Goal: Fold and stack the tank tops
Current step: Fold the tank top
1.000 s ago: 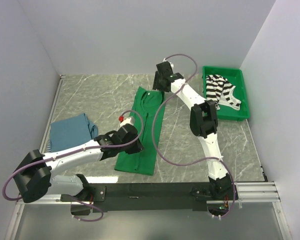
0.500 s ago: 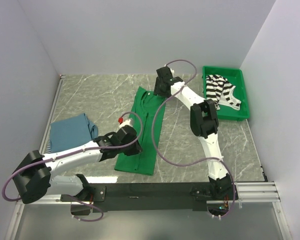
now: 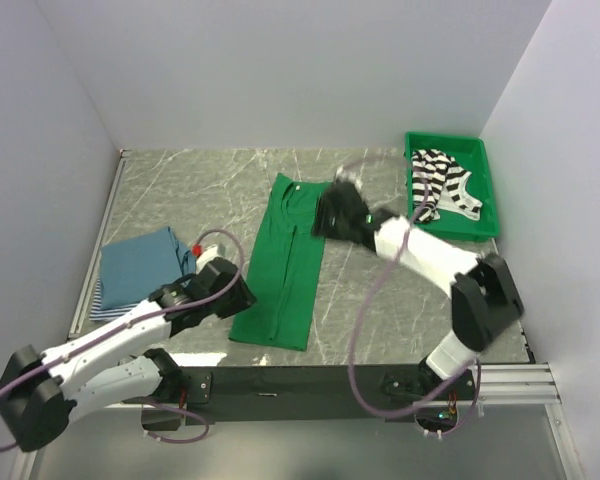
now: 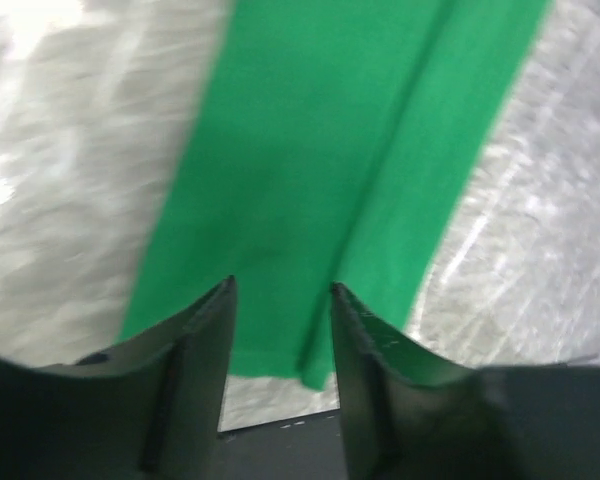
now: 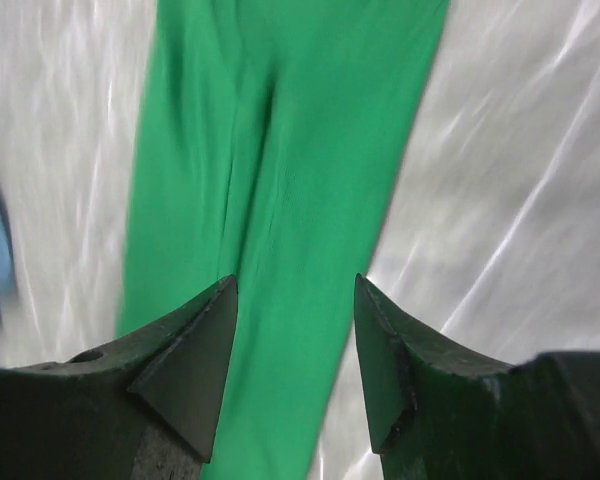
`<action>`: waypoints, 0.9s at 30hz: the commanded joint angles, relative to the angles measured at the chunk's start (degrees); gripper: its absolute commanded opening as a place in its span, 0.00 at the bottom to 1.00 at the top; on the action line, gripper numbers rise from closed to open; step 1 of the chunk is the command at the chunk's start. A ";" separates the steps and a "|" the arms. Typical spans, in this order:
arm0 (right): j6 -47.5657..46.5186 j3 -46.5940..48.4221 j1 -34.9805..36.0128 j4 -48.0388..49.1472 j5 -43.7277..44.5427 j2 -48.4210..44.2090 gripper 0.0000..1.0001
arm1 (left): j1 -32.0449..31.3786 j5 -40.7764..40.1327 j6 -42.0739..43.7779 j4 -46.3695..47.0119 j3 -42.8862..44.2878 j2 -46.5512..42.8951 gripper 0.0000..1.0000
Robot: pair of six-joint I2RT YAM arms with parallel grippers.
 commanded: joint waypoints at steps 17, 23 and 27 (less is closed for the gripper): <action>31.45 -38.17 30.07 16.79 -4.13 -17.07 0.57 | 2.50 3.01 -7.83 -6.77 -10.18 -5.85 0.55; 33.74 -38.79 32.09 14.44 -2.81 -16.80 0.57 | 2.50 4.42 -7.83 -3.52 -13.00 -3.56 0.54; 34.88 -40.01 32.71 13.46 -2.28 -17.95 0.57 | 2.50 3.89 -7.83 -3.51 -13.52 -3.47 0.52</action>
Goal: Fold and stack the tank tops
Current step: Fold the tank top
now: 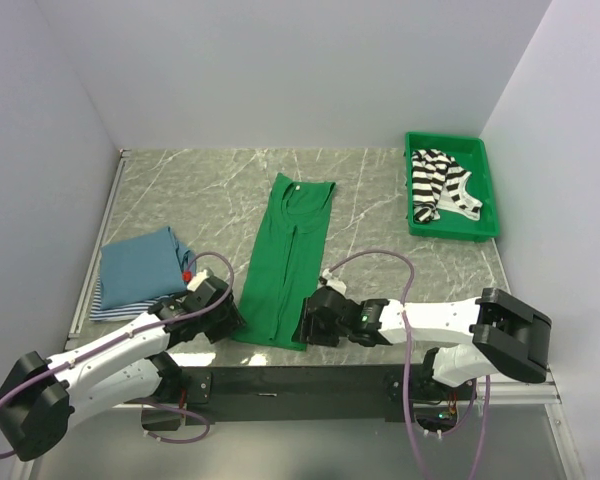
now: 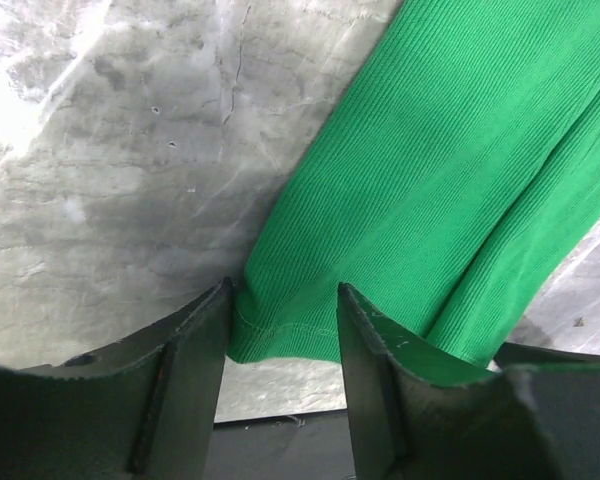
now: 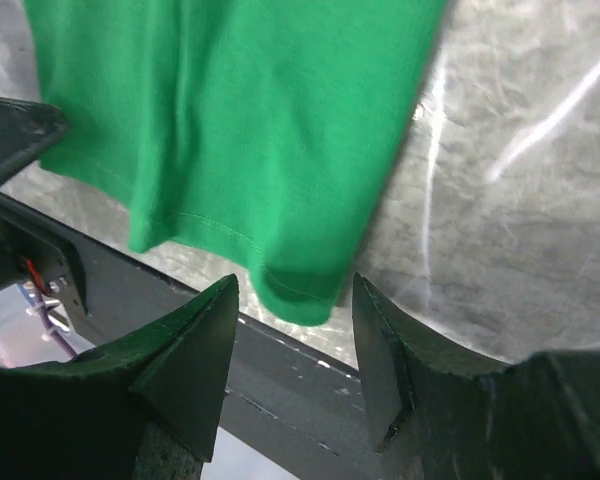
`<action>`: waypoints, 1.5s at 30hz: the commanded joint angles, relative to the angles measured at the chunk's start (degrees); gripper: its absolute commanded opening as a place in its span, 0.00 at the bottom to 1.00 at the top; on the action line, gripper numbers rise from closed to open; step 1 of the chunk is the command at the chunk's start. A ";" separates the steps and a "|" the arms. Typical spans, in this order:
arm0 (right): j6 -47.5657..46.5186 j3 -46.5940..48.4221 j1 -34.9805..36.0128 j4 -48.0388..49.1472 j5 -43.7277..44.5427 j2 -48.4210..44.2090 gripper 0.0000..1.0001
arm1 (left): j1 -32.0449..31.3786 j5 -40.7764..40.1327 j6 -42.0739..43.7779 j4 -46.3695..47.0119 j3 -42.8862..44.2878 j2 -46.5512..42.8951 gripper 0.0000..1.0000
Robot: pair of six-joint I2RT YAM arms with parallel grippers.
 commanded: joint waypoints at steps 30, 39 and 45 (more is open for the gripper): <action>4.47 0.01 14.37 -16.52 4.40 -4.69 0.04 | -24.78 1.00 -18.76 -1.87 -4.98 -6.42 0.00; -0.71 5.28 7.36 -20.13 7.30 -7.68 0.01 | -18.50 -3.85 -11.85 -5.05 5.48 -4.58 0.00; -5.98 7.56 -1.26 -19.25 7.04 -9.97 0.01 | -7.25 -0.95 -2.43 0.48 9.35 -1.41 0.01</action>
